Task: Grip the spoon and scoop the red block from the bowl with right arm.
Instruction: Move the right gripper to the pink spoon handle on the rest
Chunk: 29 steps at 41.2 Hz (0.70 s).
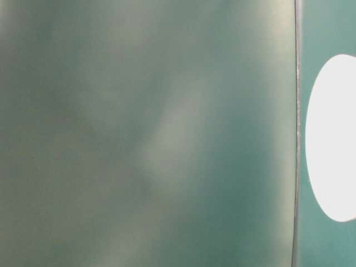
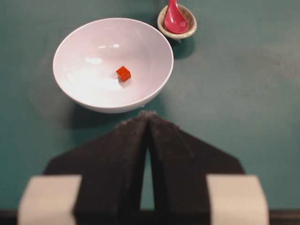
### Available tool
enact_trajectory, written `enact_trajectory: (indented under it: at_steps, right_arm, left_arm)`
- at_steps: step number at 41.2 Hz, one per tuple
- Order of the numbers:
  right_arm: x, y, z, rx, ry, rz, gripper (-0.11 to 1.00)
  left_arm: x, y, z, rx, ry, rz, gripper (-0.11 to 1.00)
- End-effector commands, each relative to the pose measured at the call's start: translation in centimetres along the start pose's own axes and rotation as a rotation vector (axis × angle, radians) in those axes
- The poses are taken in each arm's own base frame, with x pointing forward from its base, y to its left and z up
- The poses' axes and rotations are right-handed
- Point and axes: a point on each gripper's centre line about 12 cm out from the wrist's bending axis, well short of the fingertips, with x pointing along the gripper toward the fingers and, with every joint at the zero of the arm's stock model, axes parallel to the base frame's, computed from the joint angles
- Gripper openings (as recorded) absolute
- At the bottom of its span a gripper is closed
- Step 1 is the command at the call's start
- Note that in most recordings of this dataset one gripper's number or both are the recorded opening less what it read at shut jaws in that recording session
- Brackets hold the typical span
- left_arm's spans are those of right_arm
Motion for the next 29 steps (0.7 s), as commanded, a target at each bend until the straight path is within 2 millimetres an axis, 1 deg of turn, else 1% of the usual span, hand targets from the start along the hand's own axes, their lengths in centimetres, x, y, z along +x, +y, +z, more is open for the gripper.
enact_trajectory:
  at_steps: [1,7,18,29]
  right_arm:
    - [0.5,0.2,-0.2,-0.001,-0.006,0.006,0.48]
    - [1.0,-0.1,-1.7,-0.02,0.009,-0.002,0.49]
    - [1.7,-0.2,-5.2,-0.053,-0.001,-0.003,0.49]
    - [2.3,0.6,-7.3,-0.052,-0.021,-0.011,0.49]
  left_arm:
    - [0.1,0.1,1.1,0.002,-0.021,0.005,0.0]
    - [0.1,0.1,1.1,0.002,-0.02,0.005,0.0]
    - [0.1,0.1,0.9,0.002,-0.009,0.005,0.0]
    - [0.1,0.1,0.7,0.002,0.005,0.005,0.0]
